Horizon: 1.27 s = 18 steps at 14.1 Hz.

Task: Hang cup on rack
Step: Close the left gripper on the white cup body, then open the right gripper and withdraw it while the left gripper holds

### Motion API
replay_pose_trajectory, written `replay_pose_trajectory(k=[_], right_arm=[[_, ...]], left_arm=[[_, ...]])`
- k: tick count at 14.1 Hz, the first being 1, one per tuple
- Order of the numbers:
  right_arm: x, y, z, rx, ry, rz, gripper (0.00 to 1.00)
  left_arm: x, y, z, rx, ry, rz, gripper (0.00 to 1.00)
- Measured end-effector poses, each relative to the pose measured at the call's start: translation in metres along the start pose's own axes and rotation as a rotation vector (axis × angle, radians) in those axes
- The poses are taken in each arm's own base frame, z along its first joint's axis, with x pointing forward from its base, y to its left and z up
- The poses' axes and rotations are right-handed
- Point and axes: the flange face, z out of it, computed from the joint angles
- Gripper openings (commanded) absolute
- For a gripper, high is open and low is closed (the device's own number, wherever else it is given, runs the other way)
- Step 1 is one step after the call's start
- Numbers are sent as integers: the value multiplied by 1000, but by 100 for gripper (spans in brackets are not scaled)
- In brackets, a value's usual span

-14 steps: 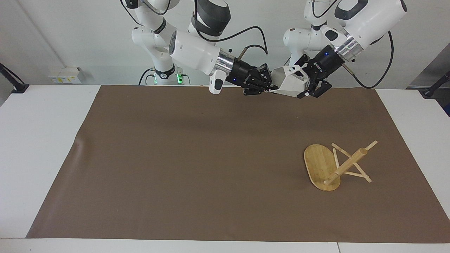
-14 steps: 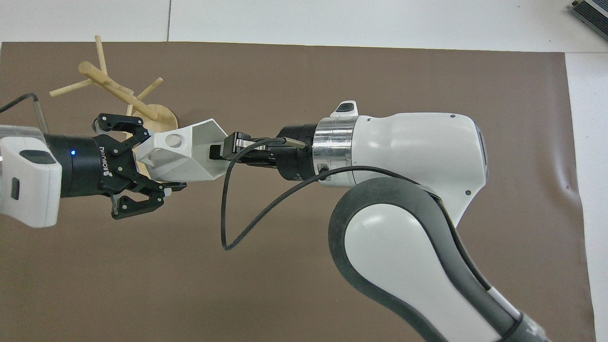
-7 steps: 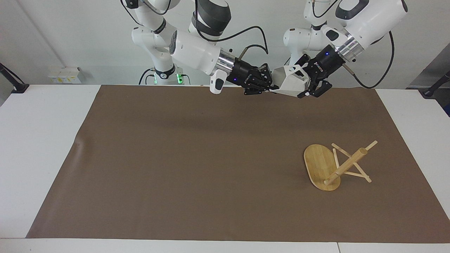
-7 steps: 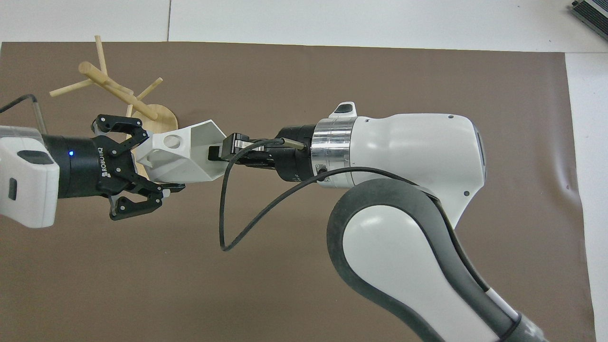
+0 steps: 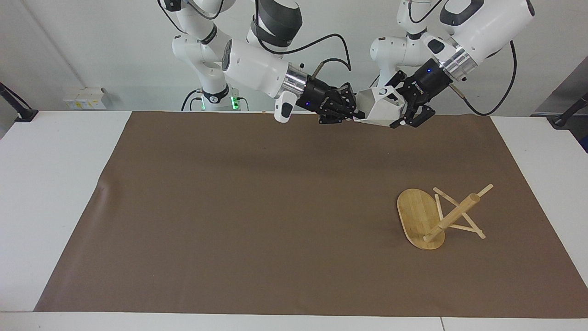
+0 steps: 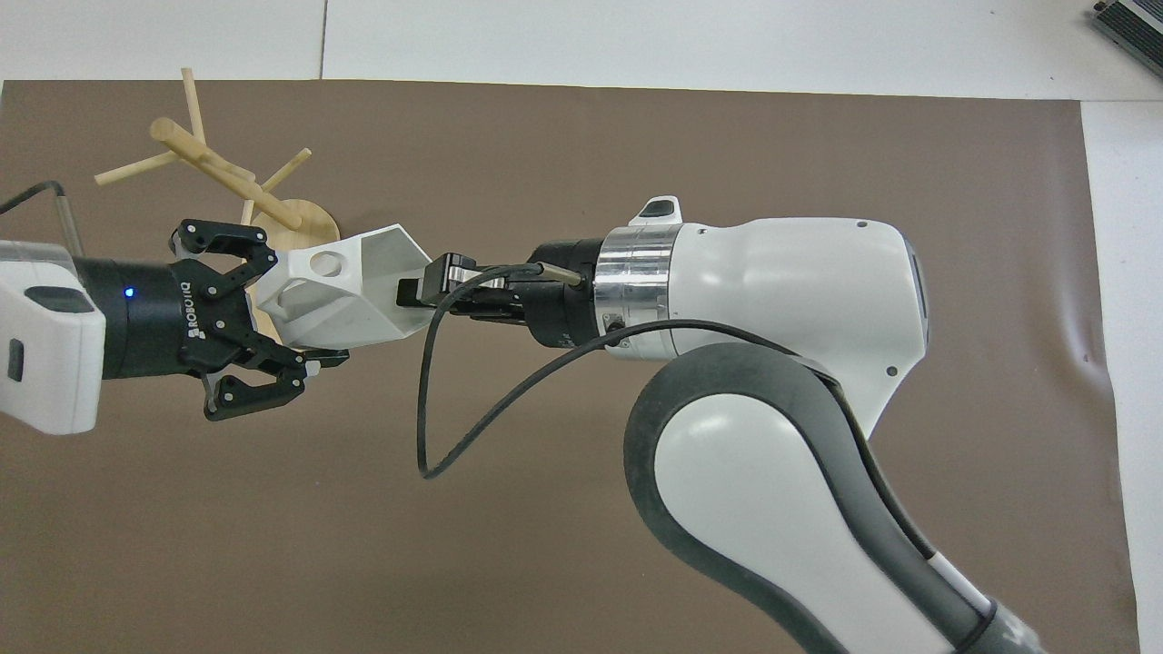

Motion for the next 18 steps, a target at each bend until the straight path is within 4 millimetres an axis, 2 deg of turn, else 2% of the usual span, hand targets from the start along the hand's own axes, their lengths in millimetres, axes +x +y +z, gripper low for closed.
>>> replay_pose_trajectory(k=[1, 2, 10, 12, 14, 18], right_arm=[[0, 0, 0, 0, 0, 6, 71], [0, 0, 0, 0, 0, 16, 100], [0, 0, -1, 0, 5, 32, 100], [4, 2, -4, -33, 17, -12, 100], [16, 10, -17, -131, 53, -132, 100], [67, 50, -76, -302, 149, -322, 100]], left_arm=[[-1, -1, -1, 2, 0, -2, 0], [-2, -2, -2, 3, 0, -5, 0], [-6, -4, -4, 2, -2, -14, 0], [-8, -5, -6, 5, -1, -19, 0], [-10, -7, -6, 6, -1, -28, 0], [-27, -13, -6, 29, -60, -84, 0]])
